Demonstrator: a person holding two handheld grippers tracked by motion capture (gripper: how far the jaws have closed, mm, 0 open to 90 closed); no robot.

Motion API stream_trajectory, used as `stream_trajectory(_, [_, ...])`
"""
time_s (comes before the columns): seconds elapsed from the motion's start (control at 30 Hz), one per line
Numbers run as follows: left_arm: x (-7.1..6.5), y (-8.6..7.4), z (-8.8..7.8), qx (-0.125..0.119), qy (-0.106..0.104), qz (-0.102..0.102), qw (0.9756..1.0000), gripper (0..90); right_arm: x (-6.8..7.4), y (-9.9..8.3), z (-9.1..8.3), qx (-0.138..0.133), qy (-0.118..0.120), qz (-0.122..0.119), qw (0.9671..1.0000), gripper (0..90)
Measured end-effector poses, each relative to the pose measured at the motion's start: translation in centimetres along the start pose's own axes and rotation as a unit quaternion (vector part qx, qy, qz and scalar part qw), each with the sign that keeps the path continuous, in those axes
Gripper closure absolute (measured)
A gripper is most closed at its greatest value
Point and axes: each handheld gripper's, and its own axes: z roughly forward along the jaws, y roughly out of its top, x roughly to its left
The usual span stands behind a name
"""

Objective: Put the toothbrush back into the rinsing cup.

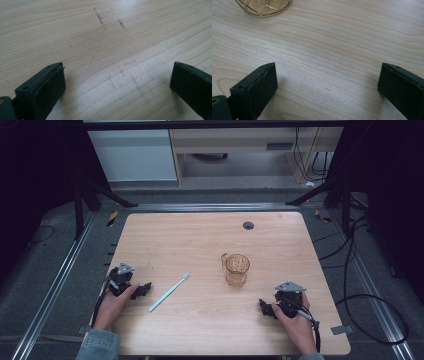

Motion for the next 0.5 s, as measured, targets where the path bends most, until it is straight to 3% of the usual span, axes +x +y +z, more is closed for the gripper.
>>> stream_trajectory(0.13, [0.0,0.1,-0.1,0.007,0.0,0.004,1.0,0.0,0.0,0.0,0.0,0.0,0.0,0.0,1.0,2.9])
stream_trajectory(0.2, [-0.1,0.5,-0.4,0.019,0.001,0.021,0.9996,2.9,0.0,0.0,0.0,0.0,0.001,-0.001,1.0,2.9])
stream_trajectory(0.27, [-0.3,1.0,-1.0,0.031,0.018,0.049,0.9981,3.3,0.0,0.0,0.0,0.0,0.002,0.0,1.0,2.9])
stream_trajectory(0.37, [-0.6,2.1,-2.2,0.044,0.02,0.064,0.9968,3.1,0.0,0.0,0.0,0.0,0.002,0.0,1.0,2.9])
stream_trajectory(0.47, [-1.2,3.4,-3.4,0.072,0.032,0.097,0.9922,3.4,0.0,0.0,0.0,0.0,0.003,-0.001,1.0,2.9])
stream_trajectory(0.5, [-1.6,4.2,-4.1,0.093,0.027,0.115,0.9886,3.7,0.0,0.0,0.0,0.0,0.003,-0.001,1.0,2.9])
